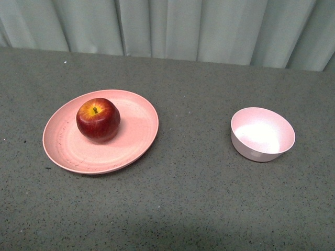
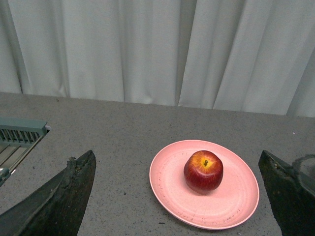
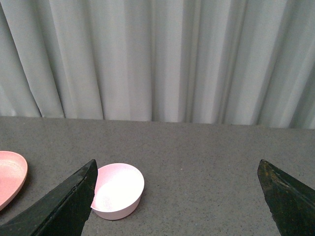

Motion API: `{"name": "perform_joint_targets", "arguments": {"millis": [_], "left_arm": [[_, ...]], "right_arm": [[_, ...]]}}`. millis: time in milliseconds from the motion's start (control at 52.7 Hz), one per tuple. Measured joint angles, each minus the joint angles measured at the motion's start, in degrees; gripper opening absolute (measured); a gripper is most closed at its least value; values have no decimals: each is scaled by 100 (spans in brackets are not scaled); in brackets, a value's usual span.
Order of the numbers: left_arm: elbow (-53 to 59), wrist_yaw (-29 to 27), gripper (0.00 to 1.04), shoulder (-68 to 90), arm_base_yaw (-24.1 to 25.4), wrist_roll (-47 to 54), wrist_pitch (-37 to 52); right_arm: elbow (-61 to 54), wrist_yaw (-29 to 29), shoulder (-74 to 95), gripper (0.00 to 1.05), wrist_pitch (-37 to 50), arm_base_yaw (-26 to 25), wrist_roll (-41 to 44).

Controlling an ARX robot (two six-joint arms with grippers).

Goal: Move apple from plate to bowl

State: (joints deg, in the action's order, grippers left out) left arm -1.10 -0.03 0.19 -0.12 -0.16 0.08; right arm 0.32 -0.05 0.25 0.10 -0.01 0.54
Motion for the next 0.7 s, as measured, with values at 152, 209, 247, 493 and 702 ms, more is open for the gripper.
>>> {"name": "perform_joint_targets", "arguments": {"millis": [152, 209, 247, 493, 702], "left_arm": [[0, -2, 98, 0, 0, 0, 0], [0, -2, 98, 0, 0, 0, 0], [0, 0, 98, 0, 0, 0, 0], [0, 0, 98, 0, 0, 0, 0], [0, -2, 98, 0, 0, 0, 0]], "right_arm": [[0, 0, 0, 95, 0, 0, 0], [0, 0, 0, 95, 0, 0, -2], [0, 0, 0, 95, 0, 0, 0], [0, 0, 0, 95, 0, 0, -2], [0, 0, 0, 95, 0, 0, -2]]}}
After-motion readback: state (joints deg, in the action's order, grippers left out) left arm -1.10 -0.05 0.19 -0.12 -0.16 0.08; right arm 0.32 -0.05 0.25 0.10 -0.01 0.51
